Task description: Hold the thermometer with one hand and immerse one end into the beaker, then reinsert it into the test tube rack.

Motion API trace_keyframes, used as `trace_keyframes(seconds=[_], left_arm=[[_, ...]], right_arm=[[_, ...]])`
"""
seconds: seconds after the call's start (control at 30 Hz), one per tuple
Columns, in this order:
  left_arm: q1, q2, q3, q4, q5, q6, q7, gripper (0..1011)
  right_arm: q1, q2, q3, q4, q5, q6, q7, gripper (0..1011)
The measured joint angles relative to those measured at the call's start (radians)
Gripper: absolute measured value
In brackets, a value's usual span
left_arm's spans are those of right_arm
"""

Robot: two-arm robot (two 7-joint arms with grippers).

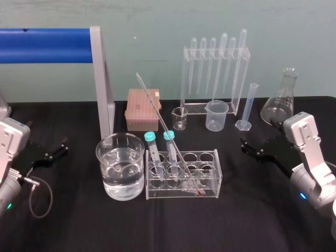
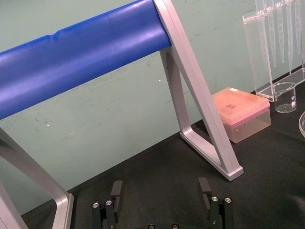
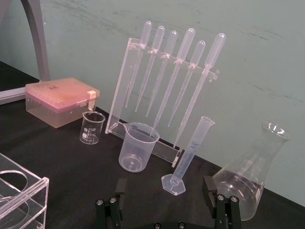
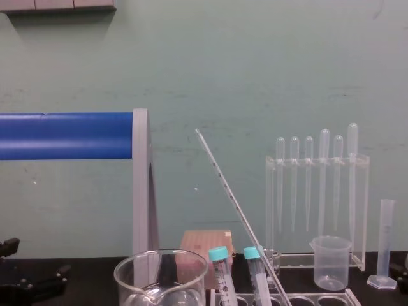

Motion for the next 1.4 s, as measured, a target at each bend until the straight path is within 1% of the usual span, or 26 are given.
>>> trace_keyframes(seconds=[1.4], left_arm=[[0.000, 0.000, 0.000, 0.000, 0.000, 0.000, 0.000, 1008]], right_arm=[[0.000, 0.000, 0.000, 0.000, 0.000, 0.000, 0.000, 1003]])
